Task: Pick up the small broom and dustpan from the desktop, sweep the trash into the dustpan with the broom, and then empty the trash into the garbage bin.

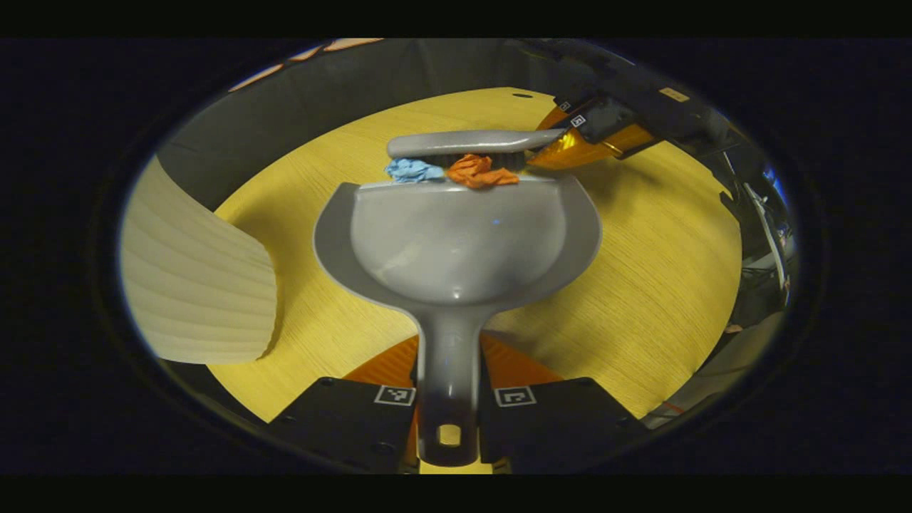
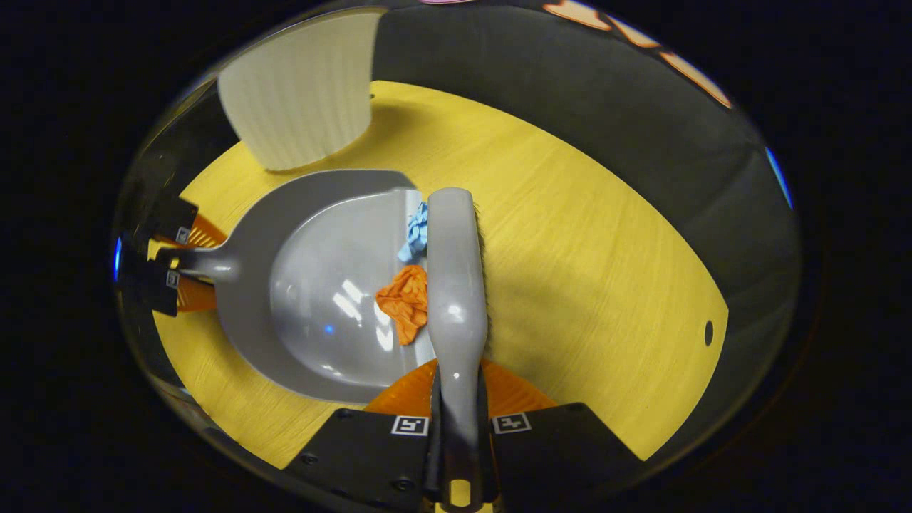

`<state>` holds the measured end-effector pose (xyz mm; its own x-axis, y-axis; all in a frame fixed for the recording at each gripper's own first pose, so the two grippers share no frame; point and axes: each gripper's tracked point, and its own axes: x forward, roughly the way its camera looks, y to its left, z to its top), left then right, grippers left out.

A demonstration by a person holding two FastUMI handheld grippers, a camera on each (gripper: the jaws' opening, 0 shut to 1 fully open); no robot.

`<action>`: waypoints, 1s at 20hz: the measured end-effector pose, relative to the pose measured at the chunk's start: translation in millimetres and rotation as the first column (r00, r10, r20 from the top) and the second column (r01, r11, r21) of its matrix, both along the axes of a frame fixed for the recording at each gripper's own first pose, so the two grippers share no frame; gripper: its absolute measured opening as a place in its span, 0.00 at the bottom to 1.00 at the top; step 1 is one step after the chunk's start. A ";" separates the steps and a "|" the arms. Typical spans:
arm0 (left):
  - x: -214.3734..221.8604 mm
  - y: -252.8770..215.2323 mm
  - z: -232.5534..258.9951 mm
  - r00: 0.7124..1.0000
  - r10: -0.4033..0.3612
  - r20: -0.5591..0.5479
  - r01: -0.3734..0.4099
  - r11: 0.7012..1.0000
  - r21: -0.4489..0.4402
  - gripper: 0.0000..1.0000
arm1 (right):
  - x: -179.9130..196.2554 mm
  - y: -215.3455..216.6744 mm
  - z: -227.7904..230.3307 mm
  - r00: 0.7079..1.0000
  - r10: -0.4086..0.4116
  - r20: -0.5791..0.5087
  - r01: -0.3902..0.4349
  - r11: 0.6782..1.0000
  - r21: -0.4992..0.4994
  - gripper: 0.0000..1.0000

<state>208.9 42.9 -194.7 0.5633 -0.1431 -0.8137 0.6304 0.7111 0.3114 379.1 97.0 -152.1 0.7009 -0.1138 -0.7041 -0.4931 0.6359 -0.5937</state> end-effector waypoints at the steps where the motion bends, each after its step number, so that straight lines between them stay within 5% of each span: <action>1: -0.2 -0.1 -0.4 1.000 0.005 0.001 -0.005 1.000 -0.001 0.27 | -5.8 5.1 4.8 0.999 0.037 -0.008 -0.037 0.999 -0.038 0.17; 7: 5.6 -6.2 2.5 0.996 0.059 0.073 -0.054 0.995 -0.079 0.26 | -17.6 15.1 40.6 0.995 0.050 0.090 -0.053 0.998 0.030 0.17; 12: 3.2 -11.3 13.7 0.982 0.101 0.161 -0.070 0.979 -0.190 0.26 | -36.6 7.4 80.2 0.980 -0.033 0.194 -0.004 0.982 0.190 0.17; 20: -36.3 -9.0 50.6 0.940 0.134 0.313 -0.030 0.949 -0.314 0.26 | -101.6 -61.0 43.7 0.925 -0.214 0.314 0.041 0.878 0.477 0.17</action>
<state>172.5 33.9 -144.2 0.8101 -0.2930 -0.5077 0.4655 0.8480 0.2533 277.5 36.1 -108.5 0.9097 0.0515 -0.4121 -0.2057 0.9179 -0.3394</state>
